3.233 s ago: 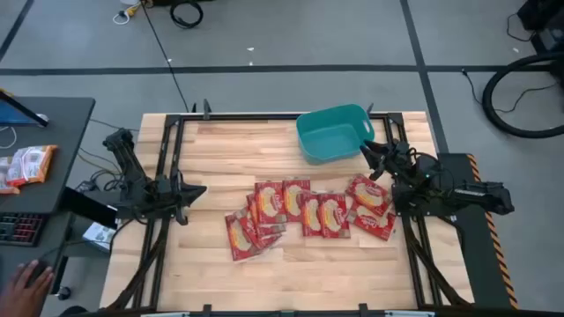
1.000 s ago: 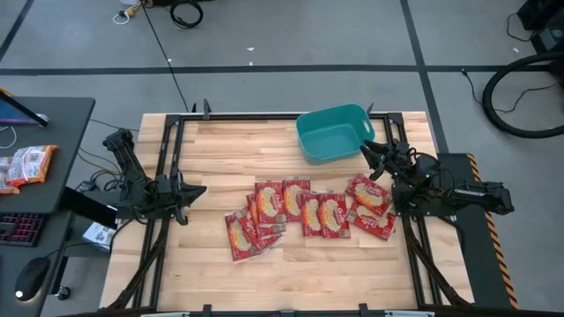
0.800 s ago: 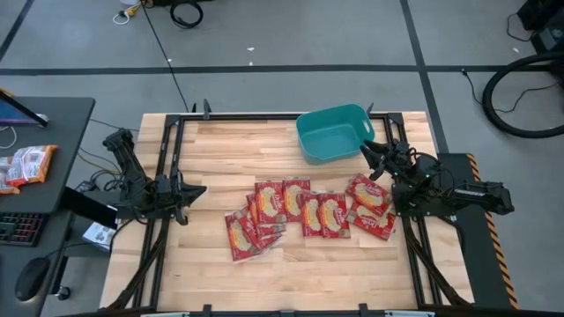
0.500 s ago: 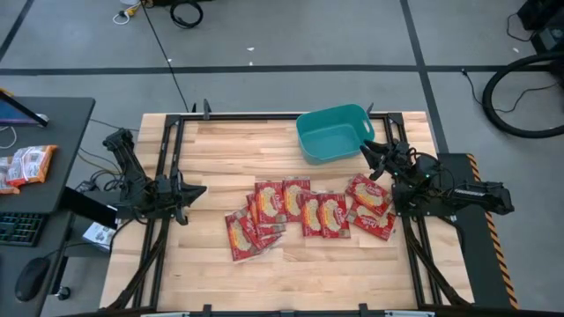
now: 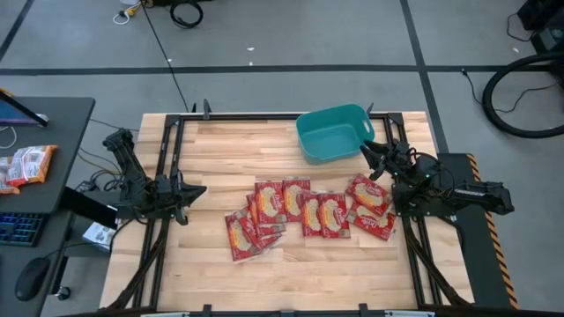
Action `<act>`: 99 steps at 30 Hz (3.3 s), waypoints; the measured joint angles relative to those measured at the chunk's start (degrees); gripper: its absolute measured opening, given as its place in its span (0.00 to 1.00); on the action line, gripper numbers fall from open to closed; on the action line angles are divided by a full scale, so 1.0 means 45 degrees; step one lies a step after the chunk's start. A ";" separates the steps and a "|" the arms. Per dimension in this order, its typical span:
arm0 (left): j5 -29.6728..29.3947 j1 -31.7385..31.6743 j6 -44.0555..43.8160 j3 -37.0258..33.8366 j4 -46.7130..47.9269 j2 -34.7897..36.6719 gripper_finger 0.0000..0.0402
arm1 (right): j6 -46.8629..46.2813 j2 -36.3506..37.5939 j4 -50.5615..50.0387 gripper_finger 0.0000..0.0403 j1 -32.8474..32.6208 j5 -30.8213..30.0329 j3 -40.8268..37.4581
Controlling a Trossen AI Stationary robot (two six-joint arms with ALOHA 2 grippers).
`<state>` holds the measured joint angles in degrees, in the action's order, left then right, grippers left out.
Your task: Sort popcorn bags into baskets
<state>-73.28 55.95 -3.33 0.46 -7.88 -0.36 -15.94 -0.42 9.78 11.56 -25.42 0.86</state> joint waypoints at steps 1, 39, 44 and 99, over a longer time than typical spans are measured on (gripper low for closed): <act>0.0003 -0.0002 0.0000 0.0001 0.0001 0.0002 0.05 | -0.0001 0.0003 0.0000 0.42 -0.0001 0.0002 0.0000; -0.0057 -0.0033 -0.0053 0.0000 -0.0210 0.0003 0.05 | -0.0171 -0.0001 0.0955 0.42 -0.0001 -0.0001 0.0000; -0.0315 -0.0256 -0.2569 0.0002 -0.1104 0.0004 0.05 | -0.0191 -0.0001 0.1444 0.42 -0.0001 -0.0001 0.0000; 0.7906 -0.8812 0.3230 0.0164 -0.4279 -0.0005 0.36 | 0.5050 -1.9148 -0.3366 0.64 0.0951 0.0290 1.1094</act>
<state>-37.70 16.29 11.20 1.19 -27.13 -0.38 6.79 -86.59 -5.37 15.84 -24.12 50.78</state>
